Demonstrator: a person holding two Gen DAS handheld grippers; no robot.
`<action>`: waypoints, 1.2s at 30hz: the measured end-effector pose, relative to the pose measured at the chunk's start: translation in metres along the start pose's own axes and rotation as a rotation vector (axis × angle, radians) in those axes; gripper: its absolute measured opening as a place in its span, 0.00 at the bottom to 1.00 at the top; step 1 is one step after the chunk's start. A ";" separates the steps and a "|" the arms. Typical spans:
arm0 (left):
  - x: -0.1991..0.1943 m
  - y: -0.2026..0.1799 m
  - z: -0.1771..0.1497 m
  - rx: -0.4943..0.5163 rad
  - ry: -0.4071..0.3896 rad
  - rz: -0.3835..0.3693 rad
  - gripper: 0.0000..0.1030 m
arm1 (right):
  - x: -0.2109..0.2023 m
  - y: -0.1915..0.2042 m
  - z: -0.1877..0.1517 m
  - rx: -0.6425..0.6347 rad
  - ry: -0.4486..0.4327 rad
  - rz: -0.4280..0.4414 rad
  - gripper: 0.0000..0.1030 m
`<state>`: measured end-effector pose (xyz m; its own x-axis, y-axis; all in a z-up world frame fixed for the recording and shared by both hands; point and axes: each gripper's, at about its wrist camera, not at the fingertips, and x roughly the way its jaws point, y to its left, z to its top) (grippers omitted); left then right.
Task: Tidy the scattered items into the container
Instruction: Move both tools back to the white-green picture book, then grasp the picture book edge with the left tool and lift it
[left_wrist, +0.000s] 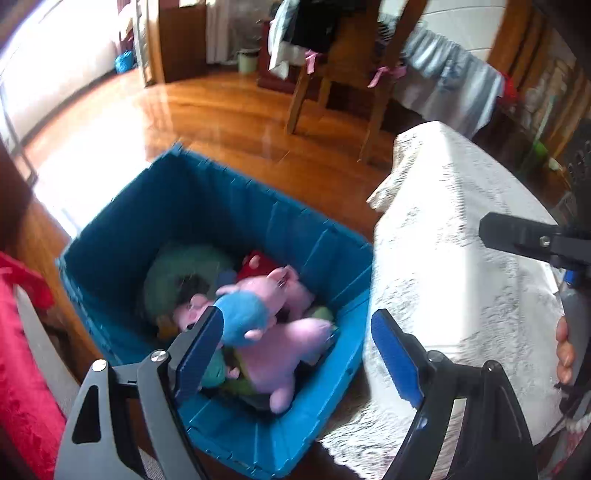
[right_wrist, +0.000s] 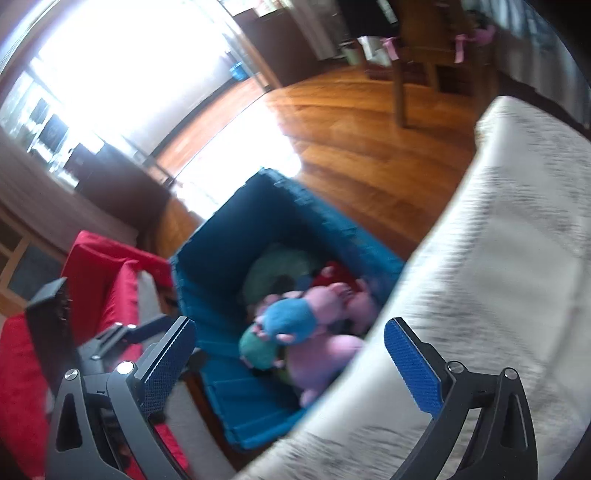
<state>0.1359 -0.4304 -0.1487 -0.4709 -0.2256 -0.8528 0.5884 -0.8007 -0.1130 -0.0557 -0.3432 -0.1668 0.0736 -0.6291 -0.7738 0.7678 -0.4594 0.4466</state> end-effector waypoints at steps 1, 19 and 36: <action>-0.004 -0.015 0.004 0.027 -0.012 -0.008 0.80 | -0.014 -0.017 -0.003 0.012 -0.008 -0.025 0.94; 0.051 -0.343 0.029 0.428 0.073 -0.290 0.80 | -0.228 -0.285 -0.076 0.397 -0.218 -0.367 0.68; 0.086 -0.377 0.033 0.450 0.070 -0.343 0.64 | -0.190 -0.294 -0.074 0.373 -0.098 -0.359 0.49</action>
<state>-0.1478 -0.1662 -0.1628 -0.5316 0.1144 -0.8392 0.0641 -0.9826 -0.1745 -0.2481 -0.0421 -0.1838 -0.2256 -0.4387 -0.8698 0.4541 -0.8373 0.3045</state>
